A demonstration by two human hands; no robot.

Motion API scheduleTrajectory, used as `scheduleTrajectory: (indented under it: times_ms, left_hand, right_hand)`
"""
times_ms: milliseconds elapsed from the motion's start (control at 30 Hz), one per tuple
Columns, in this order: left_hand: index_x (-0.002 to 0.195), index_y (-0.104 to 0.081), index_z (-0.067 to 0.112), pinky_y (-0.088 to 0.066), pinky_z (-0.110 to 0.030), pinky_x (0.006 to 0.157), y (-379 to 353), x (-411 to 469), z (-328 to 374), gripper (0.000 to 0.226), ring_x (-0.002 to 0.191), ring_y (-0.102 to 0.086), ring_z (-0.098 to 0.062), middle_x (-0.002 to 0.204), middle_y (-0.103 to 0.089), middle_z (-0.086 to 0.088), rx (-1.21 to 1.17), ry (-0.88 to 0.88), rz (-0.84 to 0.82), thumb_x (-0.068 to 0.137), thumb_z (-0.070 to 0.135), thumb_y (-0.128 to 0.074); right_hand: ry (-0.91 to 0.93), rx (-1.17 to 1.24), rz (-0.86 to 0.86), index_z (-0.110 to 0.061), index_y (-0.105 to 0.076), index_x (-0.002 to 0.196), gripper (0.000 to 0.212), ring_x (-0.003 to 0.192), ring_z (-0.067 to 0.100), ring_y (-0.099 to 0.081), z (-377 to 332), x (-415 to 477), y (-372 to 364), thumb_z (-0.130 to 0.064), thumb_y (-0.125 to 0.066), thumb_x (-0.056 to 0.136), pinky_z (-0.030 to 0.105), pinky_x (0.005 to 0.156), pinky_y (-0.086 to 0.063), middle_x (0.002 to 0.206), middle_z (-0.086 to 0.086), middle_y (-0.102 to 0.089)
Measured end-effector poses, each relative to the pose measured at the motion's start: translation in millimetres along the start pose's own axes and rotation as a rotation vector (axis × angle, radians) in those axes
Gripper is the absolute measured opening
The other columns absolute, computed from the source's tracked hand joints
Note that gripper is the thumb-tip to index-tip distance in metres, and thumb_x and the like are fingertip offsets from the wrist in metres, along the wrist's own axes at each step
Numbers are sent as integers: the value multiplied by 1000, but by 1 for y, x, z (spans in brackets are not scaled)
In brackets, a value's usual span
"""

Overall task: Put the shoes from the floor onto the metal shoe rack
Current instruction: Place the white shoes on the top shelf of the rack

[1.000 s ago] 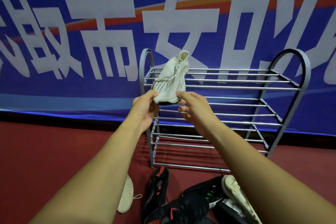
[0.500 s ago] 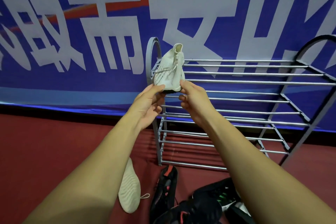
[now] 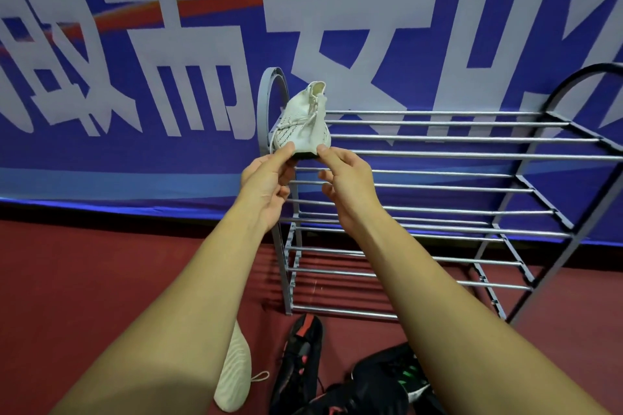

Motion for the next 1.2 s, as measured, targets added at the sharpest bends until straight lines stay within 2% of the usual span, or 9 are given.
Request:
scheduleTrajectory:
  times_ms: [267,367,633,700,833,900,967,1133,1200]
  left_hand:
    - [98,-66,25,-31,-22,54,8,-7,-5,21,63,-58,-5,89,-73,5,4,41,-65,84,35,-77]
    - [91,-67,24,-34,-22,55,14,-16,-14,12,65,-60,-6,87,-72,5,82,73,-43,86,32,-75]
    - [91,-66,22,-37,-23,58,36,-48,-46,6,70,-59,-10,87,-71,1,577,99,-107,90,28,-68]
    - [90,-66,20,-40,-23,60,40,-60,-60,8,72,-62,-11,86,-70,0,709,120,-186,90,28,-69]
    - [99,-69,7,-55,-19,75,49,-78,-95,18,89,-68,-13,97,-72,-7,1010,130,-374,90,23,-72]
    - [94,-71,11,-58,-27,77,56,-88,-111,21,88,-70,-17,97,-75,-5,1211,130,-486,85,29,-76]
    - [90,-71,17,-56,-38,81,63,-99,-126,27,86,-69,-24,89,-74,-2,1436,140,-601,77,39,-78]
    - [96,-68,18,-42,-26,70,73,-132,-155,22,77,-57,-12,83,-64,8,1732,116,-750,84,35,-75]
    - [96,-65,20,-41,-25,69,78,-144,-169,21,76,-56,-11,82,-63,10,1759,134,-790,84,35,-74]
  right_hand:
    - [-31,-82,-19,-14,-67,114,32,76,10,-63,2,-9,6,-39,-67,94,25,64,-44,108,-1,-74]
    - [-49,-174,-54,-15,-67,113,29,81,12,-64,4,-21,15,-37,-65,95,25,68,-44,109,-3,-74]
    - [-133,-511,-74,-8,-66,112,32,75,12,-64,28,-62,67,-35,-67,93,24,62,-46,105,4,-73]
    - [-164,-586,-85,-6,-67,108,35,74,14,-66,39,-76,82,-36,-69,90,23,61,-46,100,7,-74]
    - [-214,-805,-92,-9,-69,91,35,72,19,-67,73,-110,116,-42,-73,83,34,69,-53,79,5,-72]
    - [-259,-925,-147,-11,-66,88,32,74,20,-64,87,-129,131,-42,-72,86,30,71,-49,80,5,-70]
    - [-306,-1009,-204,-9,-67,94,34,77,20,-67,100,-146,142,-42,-71,88,27,71,-46,84,8,-72]
    - [-385,-1193,-304,-8,-67,105,43,87,25,-64,130,-176,158,-46,-73,86,30,75,-49,92,8,-68]
    - [-400,-1252,-356,-8,-68,96,39,88,27,-62,141,-188,160,-45,-71,88,32,76,-50,92,10,-67]
Point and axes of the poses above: each hand's wrist, its own x-axis towards the middle knuckle, its own y-axis out of the back of the hand, z = x × y, the point moved 4 cm from there along x, towards the middle knuckle
